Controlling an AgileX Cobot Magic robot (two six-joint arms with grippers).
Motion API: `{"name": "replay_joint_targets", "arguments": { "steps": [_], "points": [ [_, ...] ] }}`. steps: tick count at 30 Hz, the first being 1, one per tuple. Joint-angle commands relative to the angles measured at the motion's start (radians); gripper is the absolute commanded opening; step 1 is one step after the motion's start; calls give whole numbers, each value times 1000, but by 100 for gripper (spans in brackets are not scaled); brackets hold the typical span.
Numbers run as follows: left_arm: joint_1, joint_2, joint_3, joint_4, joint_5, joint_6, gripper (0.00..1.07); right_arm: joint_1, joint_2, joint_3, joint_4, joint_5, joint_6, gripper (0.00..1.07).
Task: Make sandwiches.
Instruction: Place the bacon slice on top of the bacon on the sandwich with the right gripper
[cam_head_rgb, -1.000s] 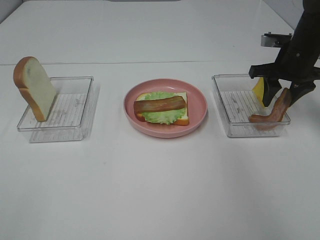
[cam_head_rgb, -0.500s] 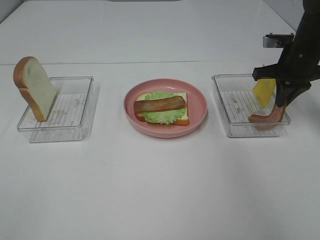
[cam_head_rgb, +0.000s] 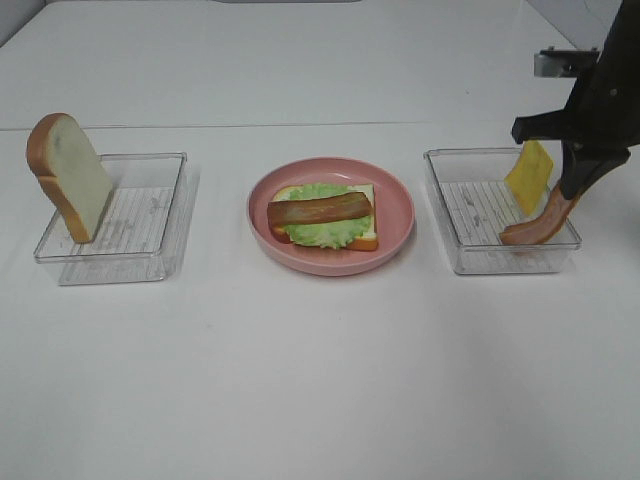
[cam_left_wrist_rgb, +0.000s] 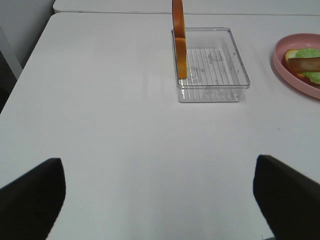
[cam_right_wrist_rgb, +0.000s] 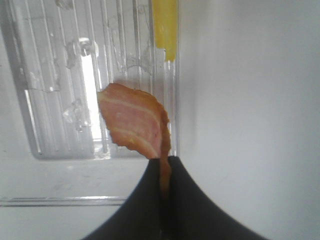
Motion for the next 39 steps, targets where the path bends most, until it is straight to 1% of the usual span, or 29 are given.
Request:
{"name": "replay_joint_targets", "arguments": {
  "steps": [1, 3, 7, 8, 12, 13, 14, 15, 16, 17, 18, 19, 20, 21, 22, 23, 24, 25, 26, 27, 28, 29, 30, 31, 33, 34, 35, 37, 39],
  "points": [
    [-3, -21, 0, -8, -11, 3, 94, -2, -59, -8, 20, 10, 13, 0],
    [-3, -21, 0, -8, -11, 3, 94, -2, -113, -7, 60, 12, 12, 0],
    [-3, -21, 0, -8, -11, 3, 94, -2, -165, -7, 91, 12, 12, 0],
    [-3, -21, 0, -8, -11, 3, 94, -2, -199, -7, 119, 12, 11, 0],
    [-3, -21, 0, -8, -11, 3, 94, -1, -239, -7, 167, 12, 6, 0],
    [-3, -21, 0, -8, -11, 3, 94, -1, -249, -8, 191, 14, 1, 0],
    [-3, -21, 0, -8, -11, 3, 94, -1, -256, -10, 246, 12, -19, 0],
    [-3, -21, 0, -8, -11, 3, 94, -1, -256, -10, 246, 12, -19, 0],
    [-3, -21, 0, -8, -11, 3, 94, -1, -256, -11, 281, 9, -28, 0],
    [-3, -21, 0, -8, -11, 3, 94, 6, -251, -11, 356, -4, -54, 0],
    [-3, -21, 0, -8, -11, 3, 94, 6, -251, -11, 356, -4, -54, 0],
    [-3, -21, 0, -8, -11, 3, 94, 30, -246, -11, 395, -29, -72, 0],
    [-3, -21, 0, -8, -11, 3, 94, 50, -242, -11, 406, -46, -74, 0],
    [-3, -21, 0, -8, -11, 3, 94, 50, -242, -11, 406, -46, -74, 0],
    [-3, -21, 0, -8, -11, 3, 94, 99, -230, -12, 412, -84, -75, 0],
    [-3, -21, 0, -8, -11, 3, 94, 99, -230, -12, 412, -84, -75, 0],
    [-3, -21, 0, -8, -11, 3, 94, 127, -224, -13, 412, -107, -75, 0],
    [-3, -21, 0, -8, -11, 3, 94, 184, -209, -13, 413, -151, -71, 0],
    [-3, -21, 0, -8, -11, 3, 94, 184, -209, -13, 413, -151, -71, 0],
    [-3, -21, 0, -8, -11, 3, 94, 232, -194, -13, 422, -187, -70, 0],
    [-3, -21, 0, -8, -11, 3, 94, 255, -186, -13, 433, -206, -69, 0],
    [-3, -21, 0, -8, -11, 3, 94, 255, -186, -13, 433, -206, -69, 0],
    [-3, -21, 0, -8, -11, 3, 94, 293, -164, -14, 454, -239, -71, 0],
    [-3, -21, 0, -8, -11, 3, 94, 293, -164, -14, 454, -239, -71, 0],
    [-3, -21, 0, -8, -11, 3, 94, 349, -122, -25, 461, -281, -71, 0],
    [-3, -21, 0, -8, -11, 3, 94, 349, -122, -25, 461, -281, -71, 0],
    [-3, -21, 0, -8, -11, 3, 94, 374, -89, -39, 461, -308, -72, 0],
    [-3, -21, 0, -8, -11, 3, 94, 386, -69, -48, 461, -321, -72, 0],
    [-3, -21, 0, -8, -11, 3, 94, 407, -5, -91, 464, -335, -72, 0]
  ]
}}
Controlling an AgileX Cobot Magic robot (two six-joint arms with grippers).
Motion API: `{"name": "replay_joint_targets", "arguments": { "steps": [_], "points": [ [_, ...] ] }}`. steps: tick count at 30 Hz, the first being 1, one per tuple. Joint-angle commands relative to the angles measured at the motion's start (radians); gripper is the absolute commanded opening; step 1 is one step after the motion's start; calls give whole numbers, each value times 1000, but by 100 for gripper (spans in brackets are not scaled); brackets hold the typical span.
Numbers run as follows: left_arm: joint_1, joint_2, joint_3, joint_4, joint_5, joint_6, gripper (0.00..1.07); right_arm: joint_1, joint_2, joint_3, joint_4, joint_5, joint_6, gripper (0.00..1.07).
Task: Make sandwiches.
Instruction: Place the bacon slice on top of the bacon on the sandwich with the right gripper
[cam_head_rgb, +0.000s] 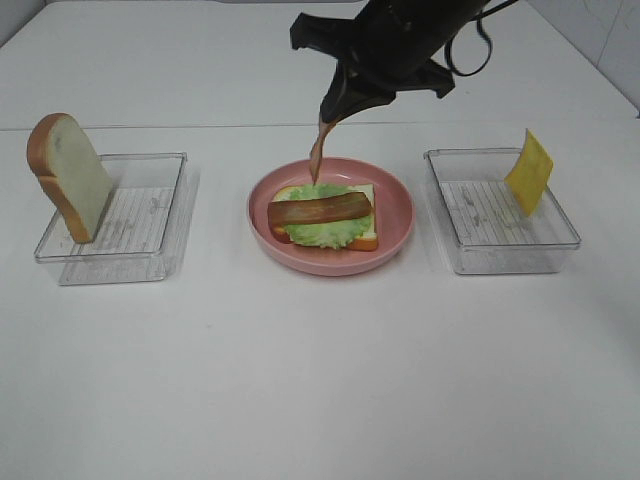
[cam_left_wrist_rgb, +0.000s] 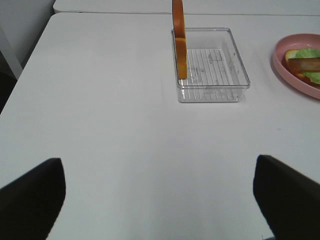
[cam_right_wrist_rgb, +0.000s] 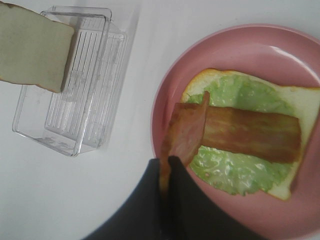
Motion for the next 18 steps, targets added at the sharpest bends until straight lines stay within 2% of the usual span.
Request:
{"name": "replay_joint_targets", "arguments": {
  "steps": [1, 5, 13, 18],
  "points": [
    [-3, -21, 0, -8, -11, 3, 94, 9, 29, -20, 9, -20, -11, 0],
    [-3, -21, 0, -8, -11, 3, 94, 30, 141, -115, 47, 21, -11, 0],
    [-3, -21, 0, -8, -11, 3, 94, 42, 183, -151, 54, 22, -18, 0],
    [-3, -21, 0, -8, -11, 3, 94, 39, 183, -151, 7, 27, -36, 0]
  ]
}}
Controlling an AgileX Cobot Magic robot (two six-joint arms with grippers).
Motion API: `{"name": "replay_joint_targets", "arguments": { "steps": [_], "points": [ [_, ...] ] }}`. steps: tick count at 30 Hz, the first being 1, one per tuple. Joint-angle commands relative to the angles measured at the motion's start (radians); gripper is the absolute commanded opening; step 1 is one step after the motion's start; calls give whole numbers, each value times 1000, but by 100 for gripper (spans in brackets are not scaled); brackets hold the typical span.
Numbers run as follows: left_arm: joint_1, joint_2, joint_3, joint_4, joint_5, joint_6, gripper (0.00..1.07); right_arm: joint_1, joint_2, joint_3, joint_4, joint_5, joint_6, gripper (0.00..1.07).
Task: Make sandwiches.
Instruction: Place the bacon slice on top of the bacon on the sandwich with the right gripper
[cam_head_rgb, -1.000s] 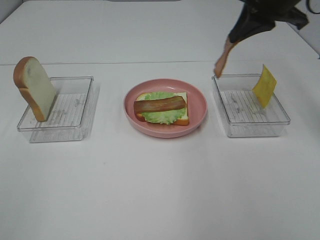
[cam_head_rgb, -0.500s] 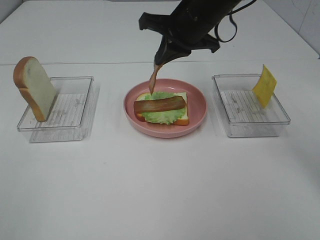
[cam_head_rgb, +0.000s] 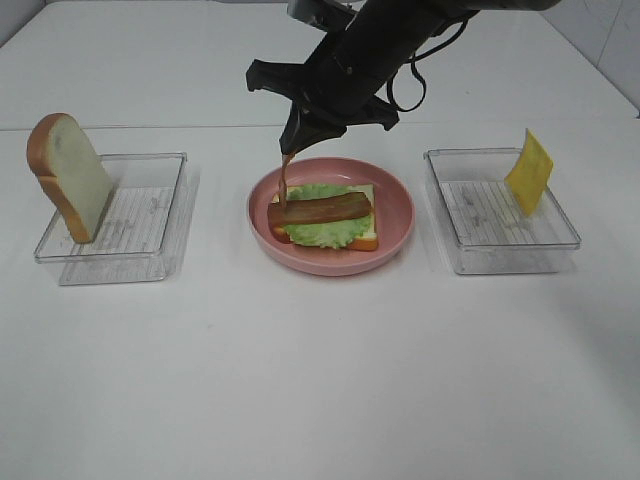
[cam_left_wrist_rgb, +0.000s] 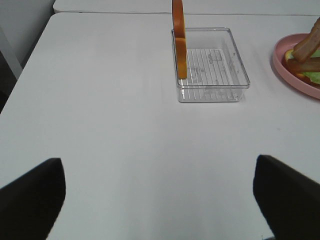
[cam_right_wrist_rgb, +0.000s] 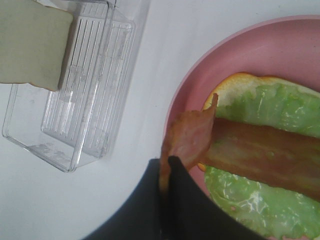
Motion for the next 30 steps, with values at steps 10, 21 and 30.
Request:
{"name": "replay_joint_targets", "arguments": {
  "steps": [10, 21, 30],
  "points": [
    [-3, -21, 0, -8, -10, 3, 94, -2, 5, -8, -255, 73, 78, 0],
    [-3, -21, 0, -8, -10, 3, 94, -2, 53, -2, -293, 102, 105, 0],
    [-3, -21, 0, -8, -10, 3, 94, -2, 69, -2, -373, 109, 119, 4]
  ]
}}
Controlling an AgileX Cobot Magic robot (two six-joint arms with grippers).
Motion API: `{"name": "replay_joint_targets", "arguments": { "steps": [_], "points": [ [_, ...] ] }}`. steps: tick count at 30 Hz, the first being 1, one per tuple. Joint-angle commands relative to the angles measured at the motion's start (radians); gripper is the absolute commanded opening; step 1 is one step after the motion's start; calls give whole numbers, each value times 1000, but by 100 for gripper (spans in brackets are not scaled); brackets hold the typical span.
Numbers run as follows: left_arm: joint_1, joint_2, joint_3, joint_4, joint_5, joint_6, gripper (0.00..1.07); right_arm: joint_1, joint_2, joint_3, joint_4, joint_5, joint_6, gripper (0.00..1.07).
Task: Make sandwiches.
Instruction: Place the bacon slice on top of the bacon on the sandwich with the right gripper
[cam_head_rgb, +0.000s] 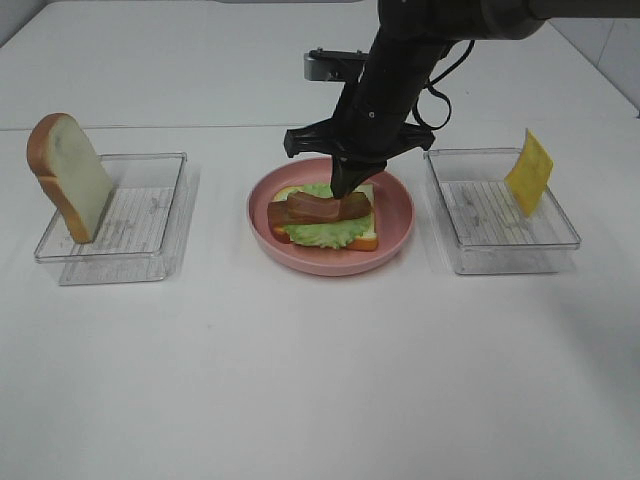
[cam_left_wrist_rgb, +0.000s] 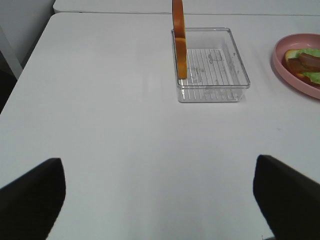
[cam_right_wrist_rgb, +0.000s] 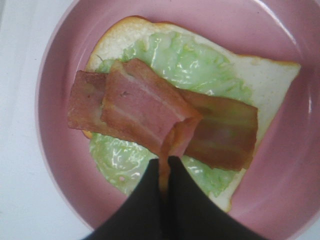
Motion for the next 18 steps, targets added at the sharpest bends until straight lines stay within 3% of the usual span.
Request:
{"name": "replay_joint_targets", "arguments": {
  "steps": [1, 2, 4, 5, 6, 7, 8, 10, 18],
  "points": [
    [-3, -21, 0, -8, -10, 3, 94, -2, 2, 2, -48, 11, 15, 4],
    [-3, -21, 0, -8, -10, 3, 94, -2, 2, 2, -84, 13, 26, 14],
    [-3, -21, 0, -8, -10, 3, 94, -2, 2, 2, -95, 14, 32, 18],
    [-3, -21, 0, -8, -10, 3, 94, -2, 2, 2, -114, 15, 43, 31],
    [-3, -21, 0, -8, -10, 3, 94, -2, 2, 2, -114, 15, 43, 31],
    [-3, -21, 0, -8, -10, 3, 94, -2, 2, 2, -133, 19, 43, 43],
    [-3, -21, 0, -8, -10, 3, 94, -2, 2, 2, -133, 19, 43, 43],
    [-3, -21, 0, -8, -10, 3, 94, -2, 2, 2, -133, 24, 43, 57],
    [-3, -21, 0, -8, -10, 3, 94, -1, -52, 1, -152, 45, 47, 80]
  ]
}}
